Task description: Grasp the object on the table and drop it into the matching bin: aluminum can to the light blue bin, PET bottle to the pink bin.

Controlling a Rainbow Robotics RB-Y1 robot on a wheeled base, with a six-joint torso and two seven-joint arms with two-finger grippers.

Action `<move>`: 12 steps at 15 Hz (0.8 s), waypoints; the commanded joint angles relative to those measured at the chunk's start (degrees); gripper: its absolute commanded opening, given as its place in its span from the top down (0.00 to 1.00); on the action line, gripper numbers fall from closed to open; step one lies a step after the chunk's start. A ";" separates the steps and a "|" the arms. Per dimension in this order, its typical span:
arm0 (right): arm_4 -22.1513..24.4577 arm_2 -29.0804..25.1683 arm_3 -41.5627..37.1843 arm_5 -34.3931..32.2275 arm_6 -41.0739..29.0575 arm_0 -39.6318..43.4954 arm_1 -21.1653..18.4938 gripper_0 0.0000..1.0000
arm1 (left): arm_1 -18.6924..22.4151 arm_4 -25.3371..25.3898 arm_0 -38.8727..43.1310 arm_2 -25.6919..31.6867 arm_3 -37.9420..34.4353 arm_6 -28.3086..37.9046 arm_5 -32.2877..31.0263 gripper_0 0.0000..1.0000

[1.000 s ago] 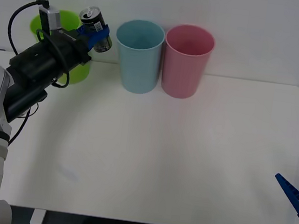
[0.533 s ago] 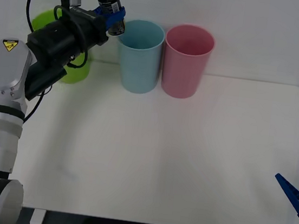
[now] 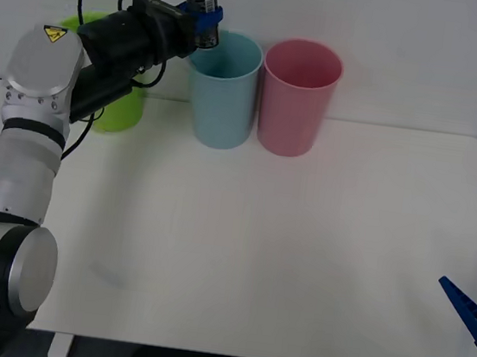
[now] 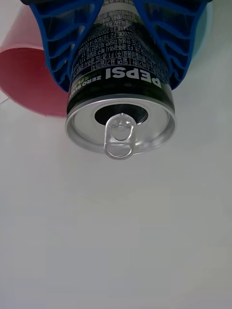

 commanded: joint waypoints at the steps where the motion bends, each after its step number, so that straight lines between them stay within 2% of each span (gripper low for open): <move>1: 0.00 0.00 0.00 0.00 0.00 0.00 0.00 0.00 | -0.64 -2.59 -4.57 1.56 5.93 -0.58 0.69 0.97; 4: 0.00 0.00 0.00 0.00 0.00 0.00 0.00 0.00 | -2.31 -5.23 -7.91 2.44 9.97 -0.93 3.68 0.98; 6: 0.00 0.00 0.00 0.00 0.00 0.00 0.00 0.00 | -3.19 -6.63 -8.17 2.53 10.06 -0.93 5.35 0.97; 12: 0.00 0.00 0.00 0.00 0.00 0.00 0.00 0.00 | -3.98 -6.63 -8.17 2.09 10.06 -1.72 7.55 0.97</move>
